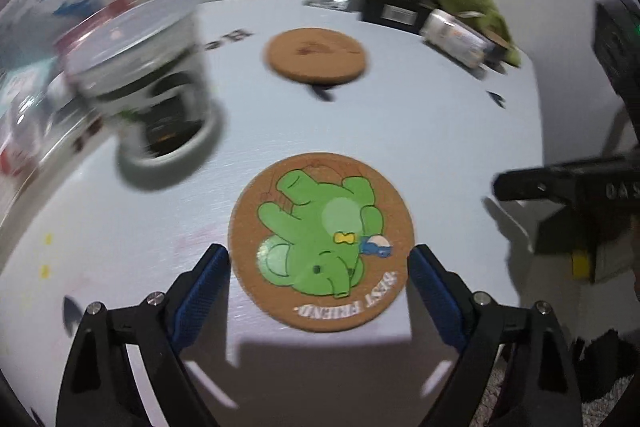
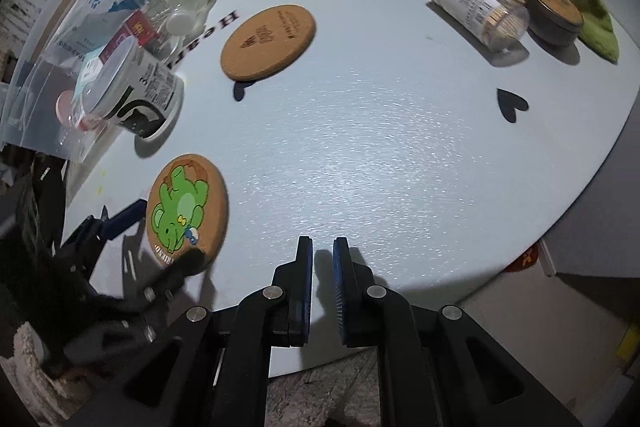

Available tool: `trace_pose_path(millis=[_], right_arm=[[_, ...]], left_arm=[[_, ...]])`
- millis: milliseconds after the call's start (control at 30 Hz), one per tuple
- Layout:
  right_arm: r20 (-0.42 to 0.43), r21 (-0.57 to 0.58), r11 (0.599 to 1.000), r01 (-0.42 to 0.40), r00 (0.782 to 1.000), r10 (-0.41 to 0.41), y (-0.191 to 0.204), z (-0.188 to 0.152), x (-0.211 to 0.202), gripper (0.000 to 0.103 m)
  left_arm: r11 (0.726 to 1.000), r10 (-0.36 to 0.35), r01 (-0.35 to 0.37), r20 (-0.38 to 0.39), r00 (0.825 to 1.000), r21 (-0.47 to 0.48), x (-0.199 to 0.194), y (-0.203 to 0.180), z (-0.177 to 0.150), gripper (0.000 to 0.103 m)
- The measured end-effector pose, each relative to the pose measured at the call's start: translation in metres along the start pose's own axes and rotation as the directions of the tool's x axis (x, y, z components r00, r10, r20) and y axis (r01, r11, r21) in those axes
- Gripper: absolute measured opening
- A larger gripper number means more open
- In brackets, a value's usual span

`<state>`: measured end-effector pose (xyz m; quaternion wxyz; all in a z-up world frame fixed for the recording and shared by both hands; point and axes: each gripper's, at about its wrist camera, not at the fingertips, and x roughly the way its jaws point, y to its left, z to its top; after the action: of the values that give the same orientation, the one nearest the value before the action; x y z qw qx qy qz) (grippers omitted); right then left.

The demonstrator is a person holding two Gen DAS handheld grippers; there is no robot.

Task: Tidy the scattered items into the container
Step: 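Hold the left tool over the elephant coaster while the right tool grips its edge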

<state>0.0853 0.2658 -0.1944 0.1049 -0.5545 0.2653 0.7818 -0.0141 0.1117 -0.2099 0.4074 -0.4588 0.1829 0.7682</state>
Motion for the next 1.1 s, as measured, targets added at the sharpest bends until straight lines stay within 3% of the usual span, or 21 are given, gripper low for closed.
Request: trace_pose_path(millis=[400, 533, 700, 833, 1033, 1100], right_arm=[[-0.006, 0.036, 0.999, -0.018, 1.000, 0.018, -0.029, 0.013, -0.003, 0.011], [-0.022, 0.014, 1.000, -0.006, 1.000, 0.006, -0.030, 0.016, 0.002, 0.011], [-0.028, -0.024, 1.000, -0.008, 1.000, 0.008, -0.024, 0.019, 0.004, 0.011], [-0.032, -0.042, 0.999, -0.011, 0.999, 0.009, -0.021, 0.020, 0.005, 0.011], [-0.040, -0.026, 0.999, -0.039, 0.998, 0.038, -0.026, 0.021, 0.004, 0.011], [-0.054, 0.016, 0.995, -0.099, 0.994, 0.099, -0.033, 0.022, 0.006, 0.011]], left_arm=[[0.991, -0.074, 0.073, 0.001, 0.997, 0.109, 0.014, -0.053, 0.017, 0.090], [0.991, -0.094, 0.094, -0.009, 0.996, 0.095, 0.015, -0.057, 0.020, 0.099], [0.987, -0.015, 0.016, -0.005, 1.000, 0.161, 0.021, -0.072, 0.017, 0.101], [0.988, 0.021, -0.023, 0.012, 1.000, 0.154, 0.024, -0.076, 0.018, 0.102], [0.991, 0.015, -0.018, 0.019, 1.000, 0.134, 0.024, -0.072, 0.019, 0.100], [0.993, -0.013, 0.010, 0.018, 1.000, 0.115, 0.023, -0.068, 0.020, 0.100]])
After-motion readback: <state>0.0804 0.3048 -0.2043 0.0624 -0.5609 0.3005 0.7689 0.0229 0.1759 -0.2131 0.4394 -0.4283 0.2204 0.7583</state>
